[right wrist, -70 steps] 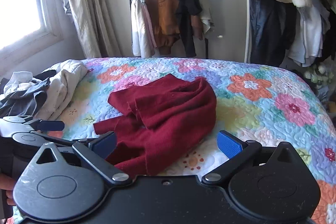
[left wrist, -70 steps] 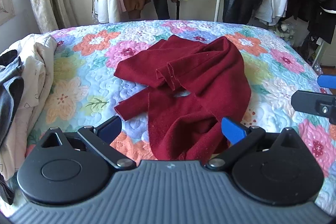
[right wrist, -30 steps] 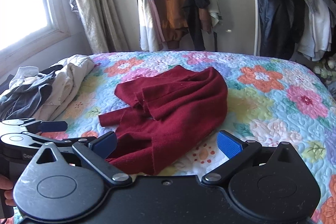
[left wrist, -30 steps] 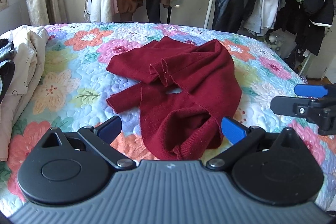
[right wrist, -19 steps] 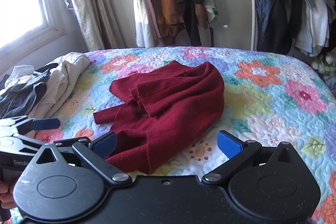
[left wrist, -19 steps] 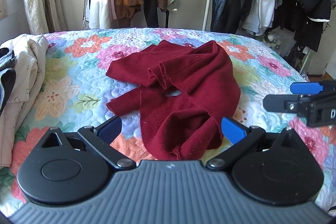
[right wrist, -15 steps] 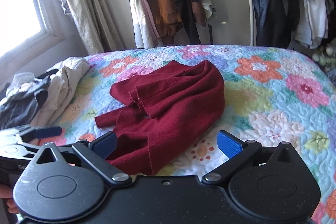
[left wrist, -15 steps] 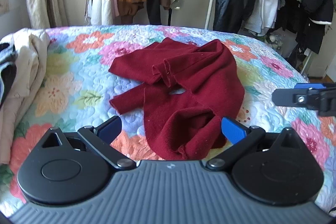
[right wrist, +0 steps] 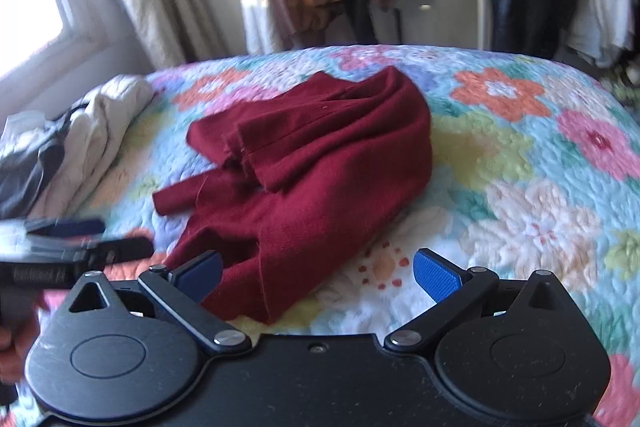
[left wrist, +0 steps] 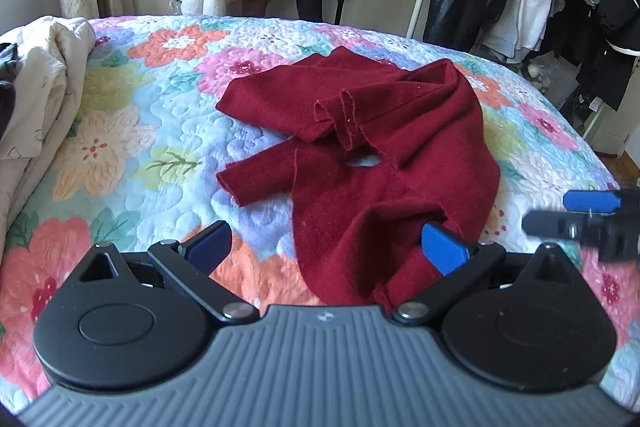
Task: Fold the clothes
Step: 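Grasp the cardigan edge with the left gripper while the right gripper grasps another edge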
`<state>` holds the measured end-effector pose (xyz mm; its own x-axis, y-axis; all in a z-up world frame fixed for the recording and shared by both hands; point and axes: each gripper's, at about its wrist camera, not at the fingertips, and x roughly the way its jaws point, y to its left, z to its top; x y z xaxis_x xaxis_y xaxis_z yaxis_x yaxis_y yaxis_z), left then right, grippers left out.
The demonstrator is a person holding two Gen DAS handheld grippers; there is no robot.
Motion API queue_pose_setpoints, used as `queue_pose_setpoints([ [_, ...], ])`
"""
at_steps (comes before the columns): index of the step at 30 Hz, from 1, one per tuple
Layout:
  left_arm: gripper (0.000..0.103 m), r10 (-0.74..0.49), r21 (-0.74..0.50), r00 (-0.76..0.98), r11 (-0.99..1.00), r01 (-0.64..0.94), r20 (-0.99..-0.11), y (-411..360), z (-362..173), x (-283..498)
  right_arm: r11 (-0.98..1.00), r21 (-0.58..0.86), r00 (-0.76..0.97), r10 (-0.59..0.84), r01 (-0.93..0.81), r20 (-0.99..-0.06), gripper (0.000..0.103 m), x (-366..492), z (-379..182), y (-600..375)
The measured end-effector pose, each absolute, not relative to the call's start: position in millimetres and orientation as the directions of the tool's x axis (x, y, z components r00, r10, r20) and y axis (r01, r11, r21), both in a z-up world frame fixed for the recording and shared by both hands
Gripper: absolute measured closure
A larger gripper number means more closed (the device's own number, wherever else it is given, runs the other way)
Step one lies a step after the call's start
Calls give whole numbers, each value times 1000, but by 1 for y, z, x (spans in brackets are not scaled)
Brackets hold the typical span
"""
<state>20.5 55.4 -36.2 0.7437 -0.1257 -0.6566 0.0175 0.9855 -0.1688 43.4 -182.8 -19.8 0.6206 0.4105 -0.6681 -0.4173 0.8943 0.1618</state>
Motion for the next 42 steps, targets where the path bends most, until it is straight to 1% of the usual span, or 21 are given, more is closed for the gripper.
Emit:
queue_pose_setpoints([
  [4, 0, -135, -158, 766, 986, 44, -628, 64, -25, 56, 863, 96, 628, 433, -496, -646, 0, 66, 7, -175],
  [7, 1, -112, -149, 750, 989, 18, -651, 70, -23, 89, 871, 133, 616, 435, -473, -657, 0, 98, 12, -179],
  [10, 9, -58, -106, 709, 994, -24, -703, 73, -28, 119, 894, 214, 588, 424, -395, -688, 0, 131, -1, -187],
  [11, 14, -42, -91, 691, 995, -34, -722, 74, -30, 129, 896, 255, 570, 430, -363, -700, 0, 142, -7, -190],
  [15, 14, -78, -124, 678, 992, -19, -731, 82, -38, 149, 869, 437, 492, 493, -231, -718, 0, 184, -34, -203],
  [19, 14, -162, -230, 679, 973, -10, -716, 92, -46, 169, 826, 550, 475, 536, -123, -698, 0, 209, -54, -214],
  [21, 15, -219, -294, 651, 956, -6, -727, 98, -55, 182, 802, 589, 457, 562, -99, -689, 0, 212, -66, -215],
  [22, 19, -231, -303, 623, 953, -9, -747, 98, -60, 190, 792, 603, 445, 575, -95, -686, 0, 212, -74, -215],
  [23, 26, -224, -292, 600, 956, -17, -768, 96, -66, 198, 785, 613, 434, 583, -86, -686, 0, 210, -83, -216],
  [26, 27, -223, -278, 601, 960, 1, -767, 90, -77, 213, 784, 616, 441, 580, -77, -684, 0, 207, -107, -213],
  [28, 26, -232, -298, 612, 954, -7, -756, 90, -84, 221, 781, 614, 479, 583, -109, -656, 0, 210, -105, -206],
  [30, 20, -244, -341, 615, 939, -43, -750, 93, -91, 228, 791, 590, 510, 578, -161, -637, 7, 214, -101, -194],
  [31, 20, -250, -359, 613, 931, -61, -750, 94, -95, 231, 797, 577, 522, 575, -181, -630, 16, 215, -100, -188],
  [33, 26, -211, -292, 591, 955, -44, -779, 85, -97, 236, 802, 564, 538, 568, -195, -622, 20, 213, -101, -179],
  [34, 29, -186, -246, 593, 969, -21, -784, 78, -95, 235, 809, 550, 548, 561, -207, -620, 25, 211, -100, -175],
  [35, 40, -171, -212, 597, 977, 2, -784, 72, -92, 234, 823, 522, 560, 547, -224, -622, 29, 208, -98, -172],
  [36, 54, -173, -202, 602, 979, 20, -780, 68, -90, 232, 833, 495, 571, 537, -246, -621, 32, 207, -96, -169],
  [38, 65, -181, -203, 609, 979, 34, -772, 62, -87, 226, 844, 444, 587, 531, -301, -611, 49, 202, -88, -163],
  [39, 71, -179, -197, 615, 980, 39, -768, 60, -86, 222, 847, 415, 594, 529, -331, -605, 52, 199, -83, -159],
  [41, 76, -180, -187, 624, 981, 55, -761, 56, -85, 212, 848, 351, 608, 529, -396, -592, 60, 191, -73, -152],
  [42, 81, -182, -186, 620, 981, 60, -763, 54, -84, 206, 845, 330, 608, 533, -421, -589, 61, 186, -70, -149],
])
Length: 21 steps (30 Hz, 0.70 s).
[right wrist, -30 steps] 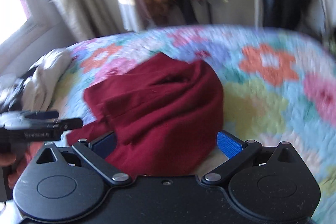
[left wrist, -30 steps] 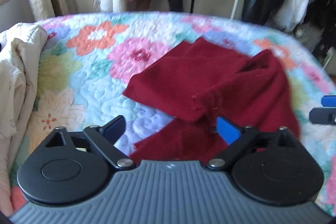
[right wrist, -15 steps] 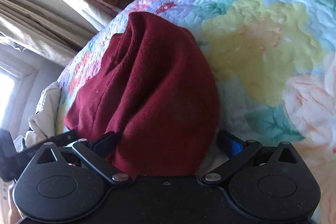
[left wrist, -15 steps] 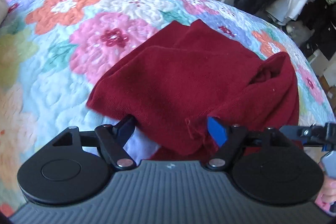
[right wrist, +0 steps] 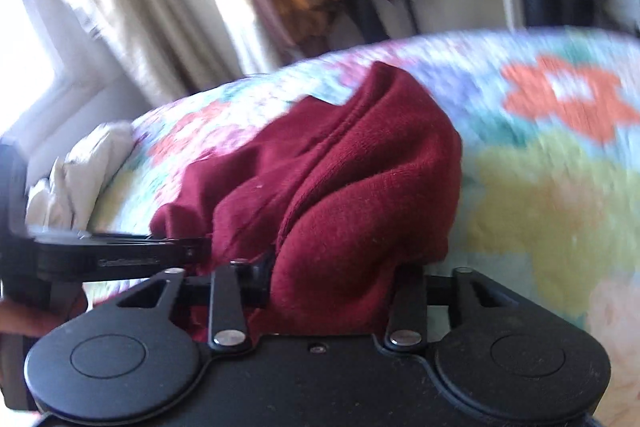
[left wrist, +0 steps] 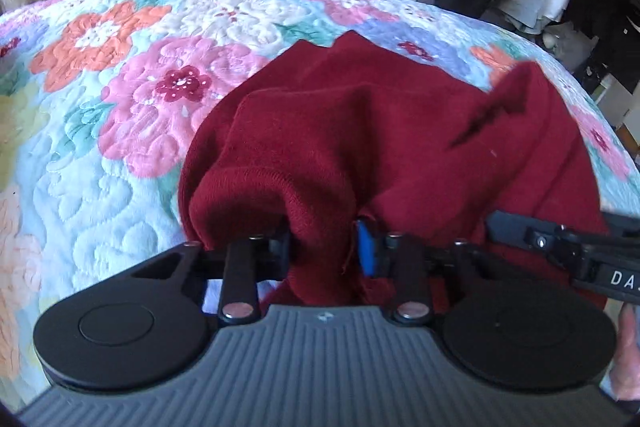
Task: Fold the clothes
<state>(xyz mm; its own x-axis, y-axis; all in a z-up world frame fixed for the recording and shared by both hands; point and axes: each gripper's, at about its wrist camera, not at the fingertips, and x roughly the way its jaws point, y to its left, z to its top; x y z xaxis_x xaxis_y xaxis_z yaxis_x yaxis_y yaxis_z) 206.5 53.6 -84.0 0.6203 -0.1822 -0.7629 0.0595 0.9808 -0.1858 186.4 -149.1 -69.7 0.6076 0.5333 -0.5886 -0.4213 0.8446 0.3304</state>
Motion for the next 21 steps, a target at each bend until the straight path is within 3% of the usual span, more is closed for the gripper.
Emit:
queue_pose_setpoints([
  [2, 86, -217, -217, 598, 973, 73, -772, 51, -84, 195, 833, 298, 603, 545, -466, -582, 65, 176, -63, -144],
  [10, 90, -354, -391, 551, 919, 55, -756, 52, -74, 124, 772, 322, 509, 613, -548, -604, 70, 110, -40, -136],
  [21, 94, -340, -434, 623, 901, 1, -704, 53, -23, -21, 679, 347, 403, 690, -647, -601, 70, -12, -21, -139],
])
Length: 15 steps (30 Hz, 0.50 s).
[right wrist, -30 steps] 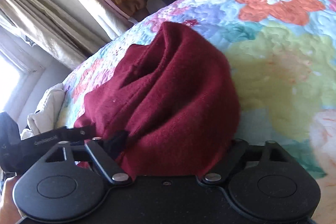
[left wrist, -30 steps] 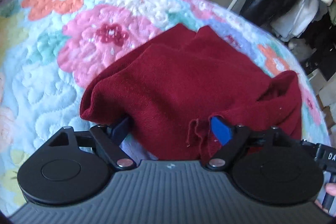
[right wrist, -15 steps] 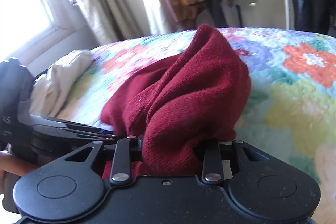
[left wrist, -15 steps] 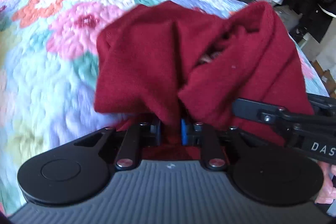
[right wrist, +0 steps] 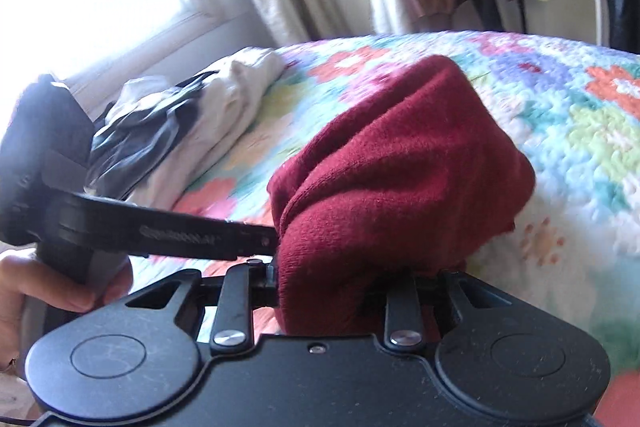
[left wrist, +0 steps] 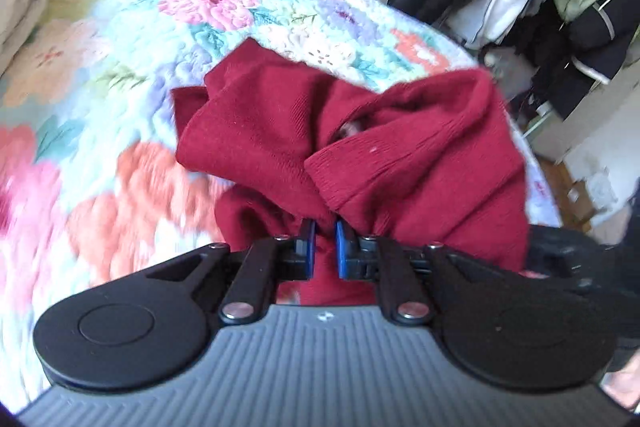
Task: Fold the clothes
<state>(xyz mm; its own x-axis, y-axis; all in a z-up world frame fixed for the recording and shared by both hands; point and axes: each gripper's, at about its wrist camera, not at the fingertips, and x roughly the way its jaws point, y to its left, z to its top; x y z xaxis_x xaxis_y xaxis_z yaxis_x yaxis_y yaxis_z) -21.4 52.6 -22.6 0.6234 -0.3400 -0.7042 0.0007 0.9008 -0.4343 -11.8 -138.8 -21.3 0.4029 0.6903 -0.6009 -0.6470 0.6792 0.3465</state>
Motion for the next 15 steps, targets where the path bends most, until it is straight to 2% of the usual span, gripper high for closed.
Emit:
queue_pose_setpoints([
  [2, 94, -317, -415, 633, 910, -7, -706, 52, -20, -40, 664, 328, 391, 694, -672, -605, 70, -30, -19, -134],
  [9, 96, -331, -467, 644, 883, -48, -690, 63, -26, -92, 622, 295, 358, 707, -725, -610, 70, -74, -19, -129],
  [15, 97, -258, -394, 716, 919, -26, -649, 71, -11, -115, 573, 254, 368, 746, -779, -555, 70, -81, -6, -118],
])
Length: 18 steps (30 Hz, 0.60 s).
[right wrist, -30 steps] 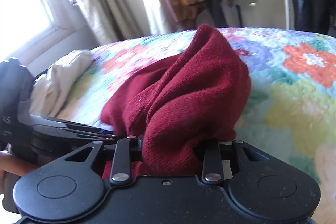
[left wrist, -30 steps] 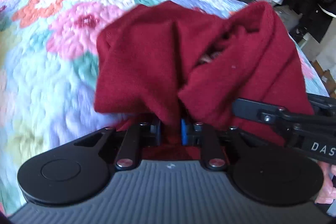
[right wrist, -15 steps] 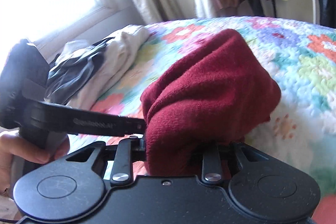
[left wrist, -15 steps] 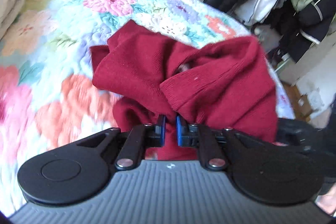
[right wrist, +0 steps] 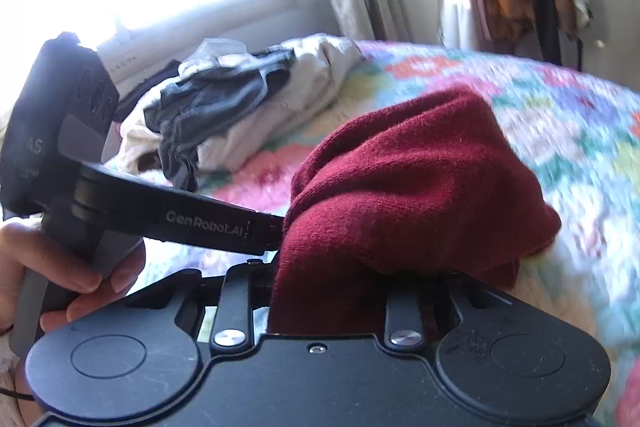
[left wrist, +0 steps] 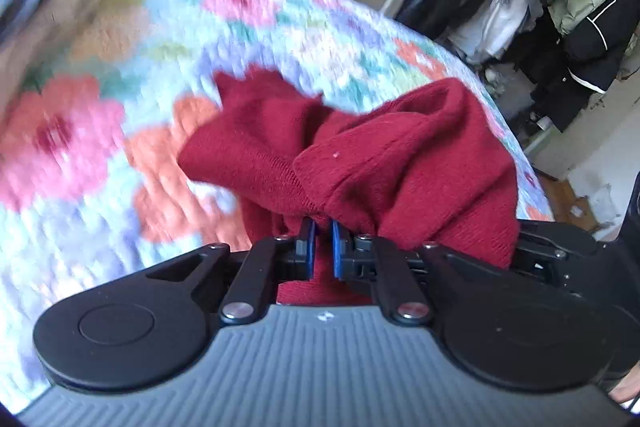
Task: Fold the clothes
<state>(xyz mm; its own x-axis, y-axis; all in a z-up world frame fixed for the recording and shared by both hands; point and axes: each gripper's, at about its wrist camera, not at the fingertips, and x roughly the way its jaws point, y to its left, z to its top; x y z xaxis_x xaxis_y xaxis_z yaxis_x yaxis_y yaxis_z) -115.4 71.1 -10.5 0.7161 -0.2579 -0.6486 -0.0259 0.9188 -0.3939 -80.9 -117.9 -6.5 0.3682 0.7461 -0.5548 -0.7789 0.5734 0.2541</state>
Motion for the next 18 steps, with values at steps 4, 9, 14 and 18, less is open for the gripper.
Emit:
queue_pose_setpoints([
  [4, 103, -281, -466, 796, 885, -2, -536, 98, 22, -118, 560, 284, 394, 789, -779, -472, 70, -74, 23, -109],
  [9, 103, -327, -474, 786, 879, 50, -524, 114, 42, -139, 530, 312, 351, 805, -789, -479, 71, -87, 49, -106],
  [14, 103, -448, -581, 667, 814, 29, -595, 111, 6, -128, 626, 254, 339, 668, -737, -663, 71, -86, 28, -115],
  [18, 103, -493, -599, 658, 797, 78, -570, 104, -1, -121, 703, 167, 379, 549, -691, -745, 71, -80, 14, -134],
])
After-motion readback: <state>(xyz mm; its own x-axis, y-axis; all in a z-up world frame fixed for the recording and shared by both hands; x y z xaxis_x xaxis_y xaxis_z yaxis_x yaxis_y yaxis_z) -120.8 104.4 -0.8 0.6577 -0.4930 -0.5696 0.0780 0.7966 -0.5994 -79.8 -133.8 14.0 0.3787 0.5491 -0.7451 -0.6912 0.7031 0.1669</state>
